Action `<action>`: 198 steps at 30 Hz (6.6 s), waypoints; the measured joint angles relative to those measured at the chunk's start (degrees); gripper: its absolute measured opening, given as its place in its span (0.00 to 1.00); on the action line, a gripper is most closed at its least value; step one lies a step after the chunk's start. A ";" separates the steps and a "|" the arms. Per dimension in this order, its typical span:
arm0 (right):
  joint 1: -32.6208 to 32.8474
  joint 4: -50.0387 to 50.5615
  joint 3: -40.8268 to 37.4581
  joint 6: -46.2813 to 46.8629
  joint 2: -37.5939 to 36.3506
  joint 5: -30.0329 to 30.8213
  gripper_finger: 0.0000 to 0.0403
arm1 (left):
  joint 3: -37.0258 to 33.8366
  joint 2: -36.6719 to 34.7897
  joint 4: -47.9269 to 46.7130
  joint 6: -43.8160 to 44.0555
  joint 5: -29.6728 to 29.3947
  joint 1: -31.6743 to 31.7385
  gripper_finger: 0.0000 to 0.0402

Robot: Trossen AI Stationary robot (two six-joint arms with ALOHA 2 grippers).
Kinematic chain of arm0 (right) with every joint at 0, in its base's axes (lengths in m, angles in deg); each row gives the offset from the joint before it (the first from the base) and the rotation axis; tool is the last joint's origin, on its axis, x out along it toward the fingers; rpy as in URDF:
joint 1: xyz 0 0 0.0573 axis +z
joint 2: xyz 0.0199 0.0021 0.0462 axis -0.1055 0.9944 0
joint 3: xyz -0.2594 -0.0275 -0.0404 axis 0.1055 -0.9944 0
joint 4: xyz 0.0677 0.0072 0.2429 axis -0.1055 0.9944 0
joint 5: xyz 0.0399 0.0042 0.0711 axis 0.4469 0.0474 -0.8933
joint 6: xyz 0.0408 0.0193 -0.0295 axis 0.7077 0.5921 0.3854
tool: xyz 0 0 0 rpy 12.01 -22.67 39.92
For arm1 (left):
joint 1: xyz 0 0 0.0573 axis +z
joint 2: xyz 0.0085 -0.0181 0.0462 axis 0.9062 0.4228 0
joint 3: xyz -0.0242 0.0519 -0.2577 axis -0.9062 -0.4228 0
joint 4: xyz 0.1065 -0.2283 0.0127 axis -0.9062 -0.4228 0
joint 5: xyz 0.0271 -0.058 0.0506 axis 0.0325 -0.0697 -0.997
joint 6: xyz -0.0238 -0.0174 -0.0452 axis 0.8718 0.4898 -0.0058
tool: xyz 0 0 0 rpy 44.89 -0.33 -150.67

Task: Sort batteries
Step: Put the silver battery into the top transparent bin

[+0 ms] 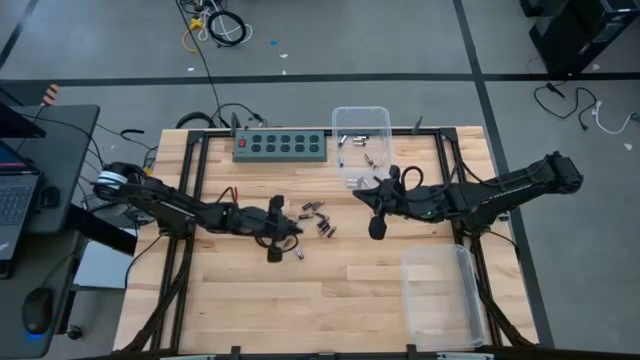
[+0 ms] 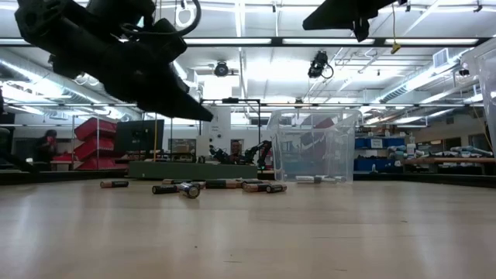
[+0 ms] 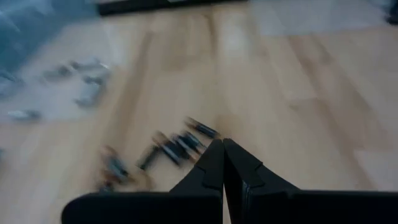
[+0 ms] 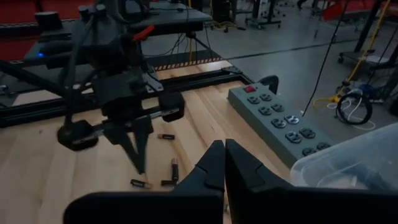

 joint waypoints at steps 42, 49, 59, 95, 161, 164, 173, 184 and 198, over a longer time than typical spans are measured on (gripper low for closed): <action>-2.17 -7.19 0.00 -10.06 0.04 -1.27 0.00 | 1.69 8.88 3.69 -25.42 8.83 -3.02 0.23; -2.82 -6.29 0.00 -9.94 0.04 -1.62 0.00 | 2.05 10.18 0.33 -25.36 11.31 -1.19 0.23; -3.04 -6.27 0.02 -9.39 0.04 -3.03 0.00 | 2.01 10.18 -5.16 -25.18 14.47 0.73 0.23; -3.10 -4.62 0.00 -8.61 0.04 -3.32 0.00 | 2.71 21.45 9.03 -27.63 22.09 6.65 0.43; -2.95 -31.89 0.00 -38.34 11.75 -16.74 0.00 | 8.49 21.84 61.75 -26.82 10.59 9.48 0.07; -2.93 -37.45 0.00 -41.71 13.84 -16.59 0.01 | 8.55 20.37 61.76 -26.91 11.98 9.48 0.07; -1.81 -41.75 0.02 -45.69 13.23 -18.16 0.07 | 2.73 10.98 61.88 -28.07 20.41 11.65 0.07; -3.68 -50.51 0.04 -43.04 19.56 -23.93 0.29 | 3.01 9.06 61.57 -26.70 23.24 11.80 0.07; -6.62 -61.69 0.13 -43.09 24.68 -24.15 0.41 | 4.61 9.61 59.88 -28.31 18.45 11.75 0.07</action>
